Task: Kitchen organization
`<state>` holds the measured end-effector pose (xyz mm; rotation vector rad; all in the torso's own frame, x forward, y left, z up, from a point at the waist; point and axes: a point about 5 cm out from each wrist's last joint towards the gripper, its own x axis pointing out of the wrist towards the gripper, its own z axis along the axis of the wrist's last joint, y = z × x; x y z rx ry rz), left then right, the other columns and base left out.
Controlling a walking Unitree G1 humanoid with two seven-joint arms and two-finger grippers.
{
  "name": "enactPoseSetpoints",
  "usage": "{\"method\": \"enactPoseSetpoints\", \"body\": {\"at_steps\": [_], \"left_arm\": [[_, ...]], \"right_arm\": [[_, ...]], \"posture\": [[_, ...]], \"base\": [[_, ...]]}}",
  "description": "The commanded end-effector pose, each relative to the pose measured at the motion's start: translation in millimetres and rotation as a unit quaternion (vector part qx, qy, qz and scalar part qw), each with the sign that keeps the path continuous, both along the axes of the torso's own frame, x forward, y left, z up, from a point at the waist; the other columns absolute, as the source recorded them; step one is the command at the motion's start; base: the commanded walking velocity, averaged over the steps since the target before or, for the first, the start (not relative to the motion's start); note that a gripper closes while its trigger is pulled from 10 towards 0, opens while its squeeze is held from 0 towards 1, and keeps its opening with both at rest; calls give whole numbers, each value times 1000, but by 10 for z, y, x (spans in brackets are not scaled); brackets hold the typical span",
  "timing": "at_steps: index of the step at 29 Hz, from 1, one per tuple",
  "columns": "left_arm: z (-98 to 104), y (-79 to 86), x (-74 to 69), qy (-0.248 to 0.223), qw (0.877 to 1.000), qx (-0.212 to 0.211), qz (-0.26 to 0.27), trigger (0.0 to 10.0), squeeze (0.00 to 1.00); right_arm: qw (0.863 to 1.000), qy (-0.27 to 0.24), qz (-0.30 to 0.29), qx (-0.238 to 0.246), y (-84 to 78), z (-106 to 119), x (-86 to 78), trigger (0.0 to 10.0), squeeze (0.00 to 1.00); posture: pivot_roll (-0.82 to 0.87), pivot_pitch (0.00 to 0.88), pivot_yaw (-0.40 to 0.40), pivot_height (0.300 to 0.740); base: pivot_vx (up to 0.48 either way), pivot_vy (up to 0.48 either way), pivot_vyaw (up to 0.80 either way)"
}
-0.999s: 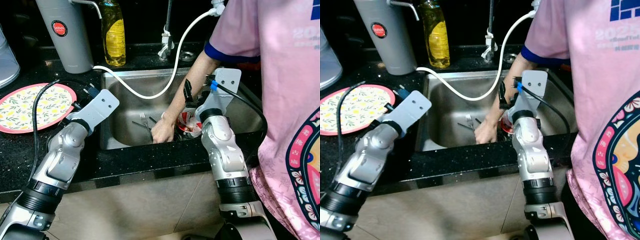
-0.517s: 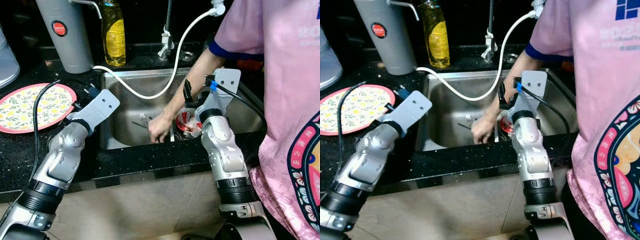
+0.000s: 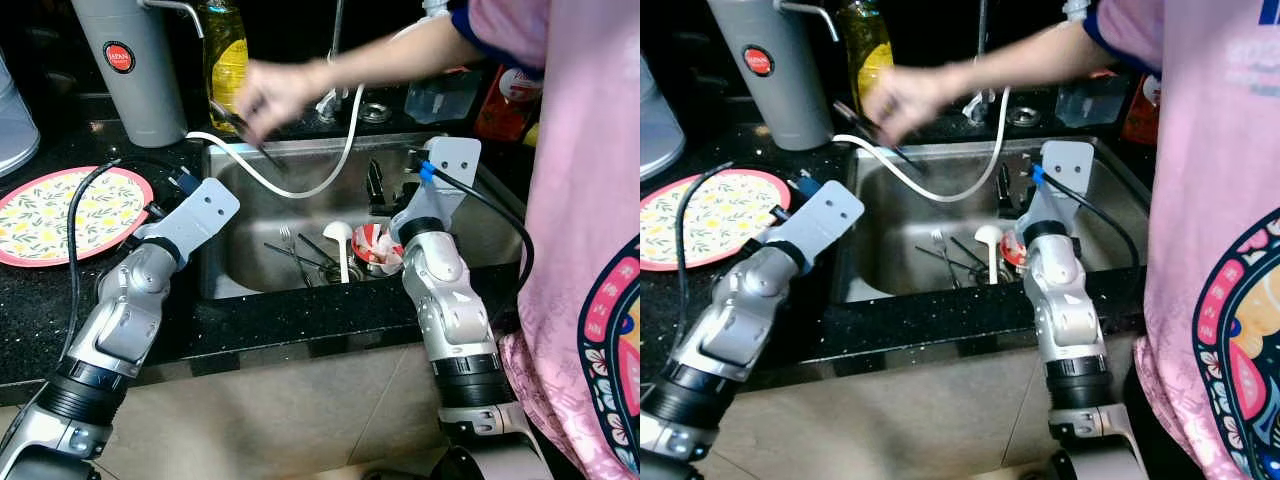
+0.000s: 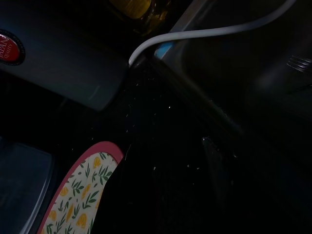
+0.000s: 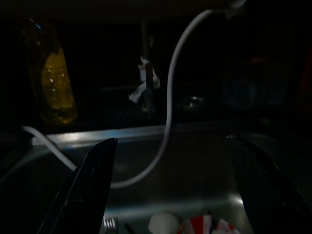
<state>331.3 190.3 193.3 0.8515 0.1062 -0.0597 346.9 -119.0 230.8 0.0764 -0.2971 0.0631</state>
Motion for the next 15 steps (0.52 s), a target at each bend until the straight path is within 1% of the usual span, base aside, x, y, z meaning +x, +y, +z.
{"method": "enactPoseSetpoints", "body": {"at_steps": [1, 8, 15], "left_arm": [[-46, -28, 14, 9, 1000, -3, -1, 10000, 0], [-45, -11, 29, 10, 1000, -2, -1, 10000, 0], [-57, -8, 25, 10, 1000, -1, -1, 10000, 0]], "right_arm": [[1000, -2, 3, -6, 28, 11, 6, 10000, 0], [1000, 6, -7, -11, -44, -50, -27, 10000, 0], [1000, 2, -8, -8, -34, -27, -23, 10000, 0]], "posture": [[72, 0, -9, 740], [66, 0, -2, 740], [62, 0, 1, 740]], "base": [[0, 0, 0], [0, 0, 0], [0, 0, 0]]}}
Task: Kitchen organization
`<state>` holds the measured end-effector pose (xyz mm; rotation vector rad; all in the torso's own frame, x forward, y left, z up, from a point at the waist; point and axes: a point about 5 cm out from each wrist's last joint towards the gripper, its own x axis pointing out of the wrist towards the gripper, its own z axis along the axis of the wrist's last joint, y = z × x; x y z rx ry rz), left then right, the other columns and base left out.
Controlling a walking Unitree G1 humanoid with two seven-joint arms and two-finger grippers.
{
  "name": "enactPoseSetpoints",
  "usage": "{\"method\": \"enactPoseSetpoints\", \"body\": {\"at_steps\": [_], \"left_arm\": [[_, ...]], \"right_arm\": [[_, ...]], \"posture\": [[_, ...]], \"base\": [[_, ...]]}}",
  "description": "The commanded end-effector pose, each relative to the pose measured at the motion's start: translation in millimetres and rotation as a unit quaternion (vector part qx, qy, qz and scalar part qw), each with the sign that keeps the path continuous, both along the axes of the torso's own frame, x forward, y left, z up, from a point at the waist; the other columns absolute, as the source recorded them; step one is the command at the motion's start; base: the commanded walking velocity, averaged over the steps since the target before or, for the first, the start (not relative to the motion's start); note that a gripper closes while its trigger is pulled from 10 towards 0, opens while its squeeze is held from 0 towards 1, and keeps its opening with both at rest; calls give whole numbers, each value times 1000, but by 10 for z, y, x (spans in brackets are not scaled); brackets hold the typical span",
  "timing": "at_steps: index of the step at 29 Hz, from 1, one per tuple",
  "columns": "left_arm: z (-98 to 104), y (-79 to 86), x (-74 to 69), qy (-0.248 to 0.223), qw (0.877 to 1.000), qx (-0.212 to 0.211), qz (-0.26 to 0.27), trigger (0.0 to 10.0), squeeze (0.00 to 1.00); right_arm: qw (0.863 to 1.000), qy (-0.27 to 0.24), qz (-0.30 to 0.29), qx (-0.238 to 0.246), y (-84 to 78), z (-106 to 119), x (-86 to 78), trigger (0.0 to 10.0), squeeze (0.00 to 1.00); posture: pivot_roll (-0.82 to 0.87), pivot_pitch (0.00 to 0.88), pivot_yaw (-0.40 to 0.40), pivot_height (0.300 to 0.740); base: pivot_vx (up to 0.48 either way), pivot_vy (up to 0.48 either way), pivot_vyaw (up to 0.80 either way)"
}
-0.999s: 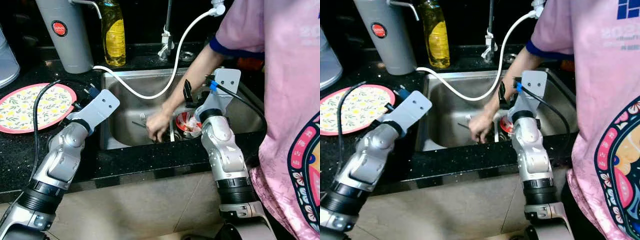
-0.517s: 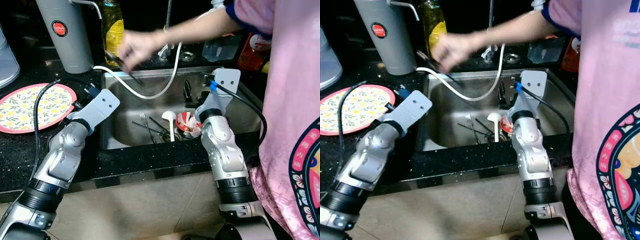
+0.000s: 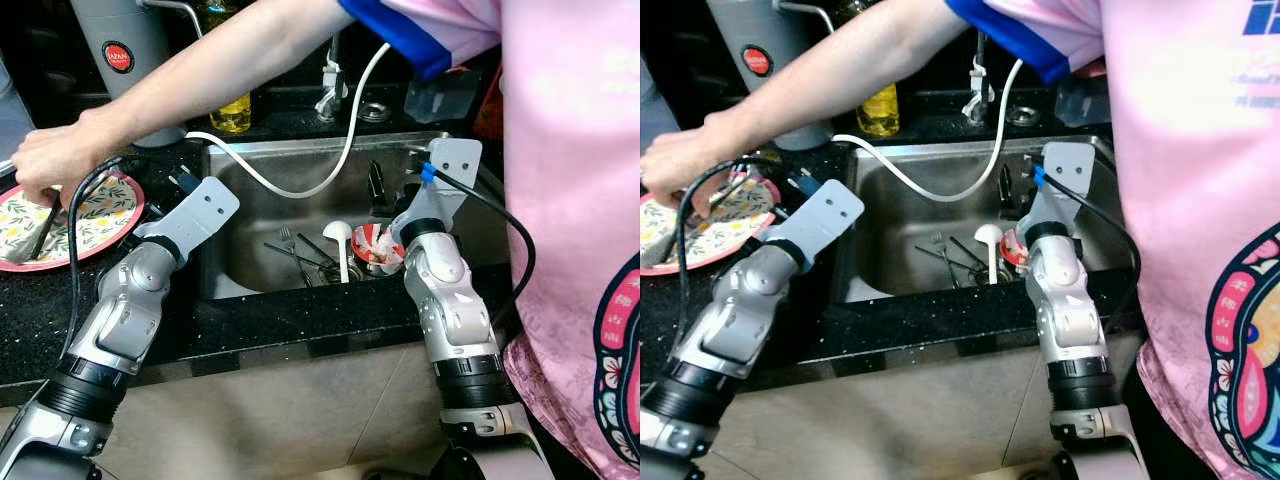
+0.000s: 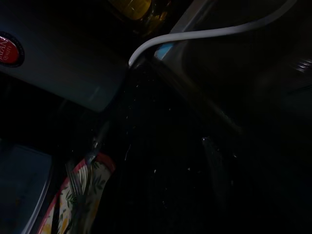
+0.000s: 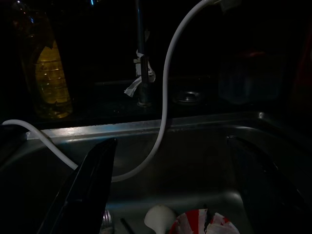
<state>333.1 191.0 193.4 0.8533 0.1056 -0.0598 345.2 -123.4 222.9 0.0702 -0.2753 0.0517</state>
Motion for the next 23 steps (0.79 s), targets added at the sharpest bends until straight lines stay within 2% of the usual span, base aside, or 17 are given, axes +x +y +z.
{"method": "enactPoseSetpoints", "body": {"at_steps": [1, 8, 18, 23], "left_arm": [[-60, -18, 3, 11, 1000, -2, -1, 10000, 0], [-54, -39, -3, 10, 1000, -3, -2, 10000, 0], [-50, -64, 15, 9, 1000, -3, -2, 10000, 0], [-48, -63, 30, 10, 1000, -3, -2, 10000, 0]], "right_arm": [[1000, -9, -2, -6, 8, 53, -8, 10000, 0], [1000, -8, -2, -7, -8, 49, -4, 10000, 0], [1000, -13, 10, -8, 62, 93, 31, 10000, 0], [1000, -11, 2, -11, 7, 74, 3, 10000, 0]], "posture": [[64, 0, 0, 740], [76, 0, -13, 740], [65, 0, -17, 740], [53, 0, -7, 740]], "base": [[0, 0, 0], [0, 0, 0], [0, 0, 0], [0, 0, 0]]}}
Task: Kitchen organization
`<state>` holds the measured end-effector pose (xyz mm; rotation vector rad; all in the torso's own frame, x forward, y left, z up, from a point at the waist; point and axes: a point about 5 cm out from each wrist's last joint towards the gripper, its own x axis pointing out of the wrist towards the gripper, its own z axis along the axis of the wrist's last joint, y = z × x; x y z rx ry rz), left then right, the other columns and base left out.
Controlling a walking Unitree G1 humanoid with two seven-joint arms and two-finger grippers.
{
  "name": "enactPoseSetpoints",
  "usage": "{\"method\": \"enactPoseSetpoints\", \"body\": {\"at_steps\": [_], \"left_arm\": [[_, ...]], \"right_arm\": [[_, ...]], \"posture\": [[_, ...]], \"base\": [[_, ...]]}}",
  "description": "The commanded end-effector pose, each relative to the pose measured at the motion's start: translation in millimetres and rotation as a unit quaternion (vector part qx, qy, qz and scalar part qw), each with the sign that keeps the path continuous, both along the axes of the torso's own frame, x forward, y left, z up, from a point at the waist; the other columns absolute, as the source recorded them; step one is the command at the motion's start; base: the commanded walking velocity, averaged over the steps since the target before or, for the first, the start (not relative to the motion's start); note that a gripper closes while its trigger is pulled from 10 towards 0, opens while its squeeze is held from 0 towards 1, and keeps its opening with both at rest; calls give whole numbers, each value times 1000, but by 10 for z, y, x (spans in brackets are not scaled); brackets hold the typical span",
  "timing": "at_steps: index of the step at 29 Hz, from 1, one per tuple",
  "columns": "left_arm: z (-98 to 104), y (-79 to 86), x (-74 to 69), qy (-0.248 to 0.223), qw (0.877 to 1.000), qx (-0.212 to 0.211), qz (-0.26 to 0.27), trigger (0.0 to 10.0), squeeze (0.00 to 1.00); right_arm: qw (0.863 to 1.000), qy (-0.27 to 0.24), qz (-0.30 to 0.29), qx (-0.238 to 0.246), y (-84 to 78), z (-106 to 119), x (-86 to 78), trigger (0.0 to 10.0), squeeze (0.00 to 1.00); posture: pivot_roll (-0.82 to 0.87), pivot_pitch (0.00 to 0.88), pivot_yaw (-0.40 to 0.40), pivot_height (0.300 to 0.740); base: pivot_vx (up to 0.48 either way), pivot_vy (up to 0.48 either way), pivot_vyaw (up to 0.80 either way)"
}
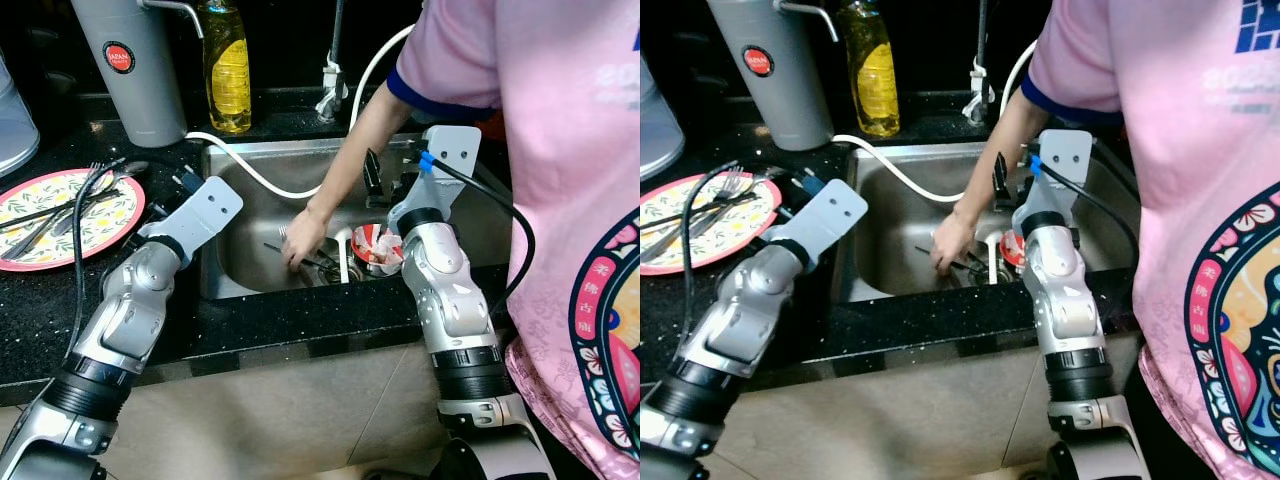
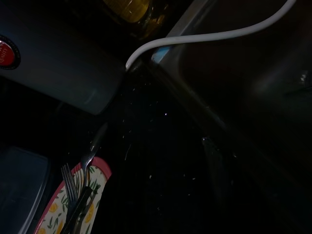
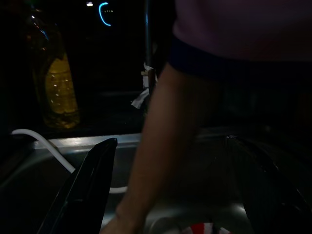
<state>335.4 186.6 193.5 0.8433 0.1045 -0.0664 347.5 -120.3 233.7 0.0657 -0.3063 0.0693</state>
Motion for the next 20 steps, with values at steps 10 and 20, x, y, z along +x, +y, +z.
{"method": "enactPoseSetpoints", "body": {"at_steps": [10, 20], "left_arm": [[-54, -39, 9, 9, 1000, 1, 1, 10000, 0], [-48, -53, 19, 9, 1000, 2, 1, 10000, 0]], "right_arm": [[1000, 6, -16, -3, -56, -52, -32, 10000, 0], [1000, 7, -9, -4, -28, -54, -9, 10000, 0]], "posture": [[57, 0, 2, 740], [68, 0, -11, 740]], "base": [[0, 0, 0], [0, 0, 0]]}}
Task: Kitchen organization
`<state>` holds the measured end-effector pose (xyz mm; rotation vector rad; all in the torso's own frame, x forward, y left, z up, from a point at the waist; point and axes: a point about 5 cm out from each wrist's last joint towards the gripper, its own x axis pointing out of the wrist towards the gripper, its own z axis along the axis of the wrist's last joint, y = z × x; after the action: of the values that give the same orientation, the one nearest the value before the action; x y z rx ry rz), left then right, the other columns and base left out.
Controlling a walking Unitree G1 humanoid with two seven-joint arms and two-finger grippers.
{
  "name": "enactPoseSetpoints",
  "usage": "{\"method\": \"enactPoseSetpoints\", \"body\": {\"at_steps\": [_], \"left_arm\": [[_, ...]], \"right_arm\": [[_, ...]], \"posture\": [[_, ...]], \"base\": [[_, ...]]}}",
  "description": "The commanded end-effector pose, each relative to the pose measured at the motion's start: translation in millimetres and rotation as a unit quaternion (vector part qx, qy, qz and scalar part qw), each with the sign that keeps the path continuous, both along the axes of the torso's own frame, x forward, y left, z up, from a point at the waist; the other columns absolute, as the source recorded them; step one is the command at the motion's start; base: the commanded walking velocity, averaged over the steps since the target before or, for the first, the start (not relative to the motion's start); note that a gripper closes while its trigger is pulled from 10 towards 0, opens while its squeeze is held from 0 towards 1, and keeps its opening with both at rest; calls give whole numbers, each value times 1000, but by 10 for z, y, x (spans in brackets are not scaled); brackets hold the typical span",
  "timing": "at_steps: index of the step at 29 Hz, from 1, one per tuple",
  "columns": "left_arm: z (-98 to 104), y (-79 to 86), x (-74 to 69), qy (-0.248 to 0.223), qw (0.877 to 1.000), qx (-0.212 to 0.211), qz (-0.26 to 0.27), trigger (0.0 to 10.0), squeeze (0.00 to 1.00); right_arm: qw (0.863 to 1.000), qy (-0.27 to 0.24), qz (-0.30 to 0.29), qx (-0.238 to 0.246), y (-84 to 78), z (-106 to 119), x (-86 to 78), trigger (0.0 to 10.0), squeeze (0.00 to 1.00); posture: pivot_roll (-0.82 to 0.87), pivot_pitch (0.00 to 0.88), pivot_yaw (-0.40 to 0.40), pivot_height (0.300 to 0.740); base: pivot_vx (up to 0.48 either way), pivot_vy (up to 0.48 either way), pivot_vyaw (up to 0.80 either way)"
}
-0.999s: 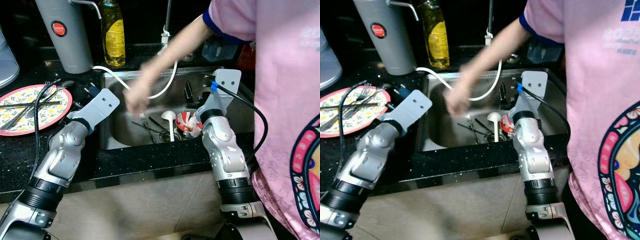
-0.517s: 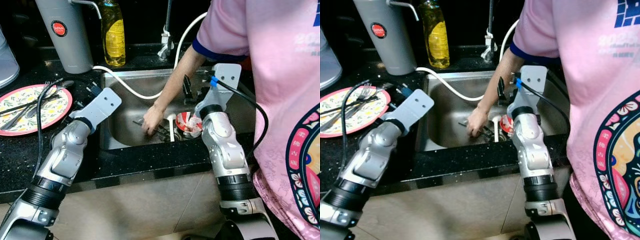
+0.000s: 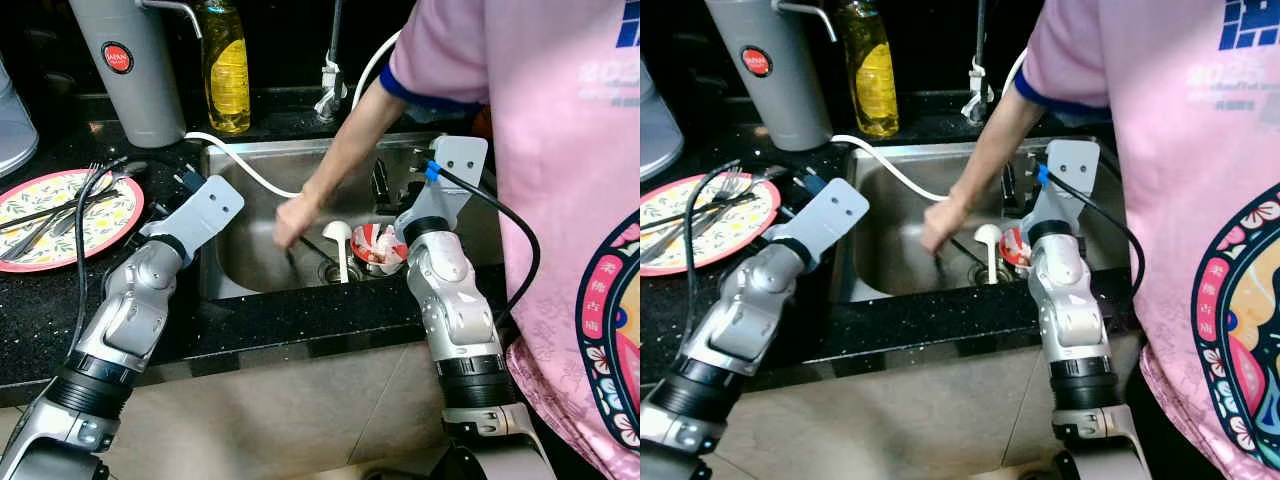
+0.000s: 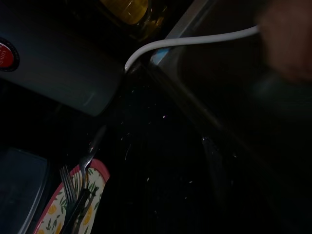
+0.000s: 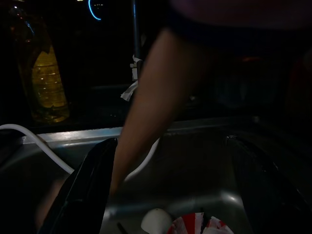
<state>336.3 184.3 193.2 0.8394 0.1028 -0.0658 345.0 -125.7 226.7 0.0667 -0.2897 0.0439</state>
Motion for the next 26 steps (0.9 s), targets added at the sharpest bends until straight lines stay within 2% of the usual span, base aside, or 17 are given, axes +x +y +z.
{"method": "enactPoseSetpoints", "body": {"at_steps": [1, 16, 26], "left_arm": [[-46, -30, 14, 10, 1000, 4, 1, 10000, 0], [-63, -18, 64, 12, 1000, 5, 3, 10000, 0], [-65, -55, 52, 11, 1000, 5, 1, 10000, 0]], "right_arm": [[1000, -2, 4, -6, 32, 21, 21, 10000, 0], [1000, -5, -15, -6, -53, 19, -14, 10000, 0], [1000, -6, -16, -4, -51, 25, -8, 10000, 0]], "posture": [[63, 0, -8, 740], [26, 0, 26, 740], [39, 0, 13, 740]], "base": [[0, 0, 0], [0, 0, 0], [0, 0, 0]]}}
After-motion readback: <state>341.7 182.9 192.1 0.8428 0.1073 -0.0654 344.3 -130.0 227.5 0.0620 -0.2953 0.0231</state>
